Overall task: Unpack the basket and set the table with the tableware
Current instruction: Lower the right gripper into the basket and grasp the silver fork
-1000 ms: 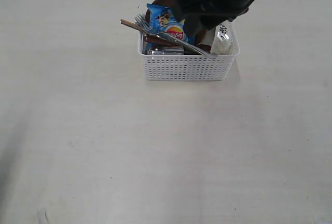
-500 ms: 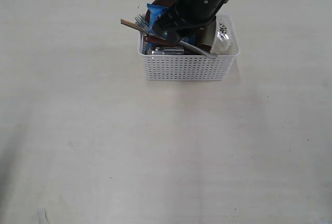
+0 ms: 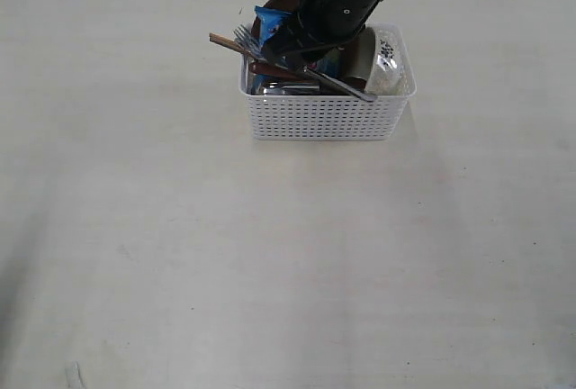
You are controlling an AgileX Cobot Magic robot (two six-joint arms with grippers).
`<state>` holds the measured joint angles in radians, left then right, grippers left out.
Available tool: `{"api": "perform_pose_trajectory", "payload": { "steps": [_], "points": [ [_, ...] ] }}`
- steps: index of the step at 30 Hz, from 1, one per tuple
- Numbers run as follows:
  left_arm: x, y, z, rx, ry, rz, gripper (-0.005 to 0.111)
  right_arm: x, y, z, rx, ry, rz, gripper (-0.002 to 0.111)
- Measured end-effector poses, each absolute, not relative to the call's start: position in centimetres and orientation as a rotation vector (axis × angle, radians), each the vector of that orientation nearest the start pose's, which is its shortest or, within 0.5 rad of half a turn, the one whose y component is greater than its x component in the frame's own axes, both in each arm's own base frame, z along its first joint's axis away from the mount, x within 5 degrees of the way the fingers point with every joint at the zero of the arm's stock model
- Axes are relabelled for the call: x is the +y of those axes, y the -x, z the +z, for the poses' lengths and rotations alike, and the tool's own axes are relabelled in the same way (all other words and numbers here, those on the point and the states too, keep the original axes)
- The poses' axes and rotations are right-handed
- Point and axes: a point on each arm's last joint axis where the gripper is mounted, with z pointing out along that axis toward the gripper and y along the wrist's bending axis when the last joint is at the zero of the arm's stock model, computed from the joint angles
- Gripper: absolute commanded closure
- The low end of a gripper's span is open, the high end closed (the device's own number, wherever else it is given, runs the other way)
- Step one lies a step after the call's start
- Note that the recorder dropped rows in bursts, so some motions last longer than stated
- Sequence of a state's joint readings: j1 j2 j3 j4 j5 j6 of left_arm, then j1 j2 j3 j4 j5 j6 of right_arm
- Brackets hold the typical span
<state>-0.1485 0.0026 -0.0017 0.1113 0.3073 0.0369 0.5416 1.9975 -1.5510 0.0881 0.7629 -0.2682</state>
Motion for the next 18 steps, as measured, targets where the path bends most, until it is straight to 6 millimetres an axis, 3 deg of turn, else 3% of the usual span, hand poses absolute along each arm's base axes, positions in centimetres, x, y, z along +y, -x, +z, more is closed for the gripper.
{"api": "perform_pose_trajectory", "payload": {
  "steps": [18],
  "points": [
    [-0.5, -5.4, 18.6, 1.774, -0.236, 0.026, 0.107, 22.9, -37.2, 20.1, 2.537, 1.022, 0.166, 0.063]
  ]
}}
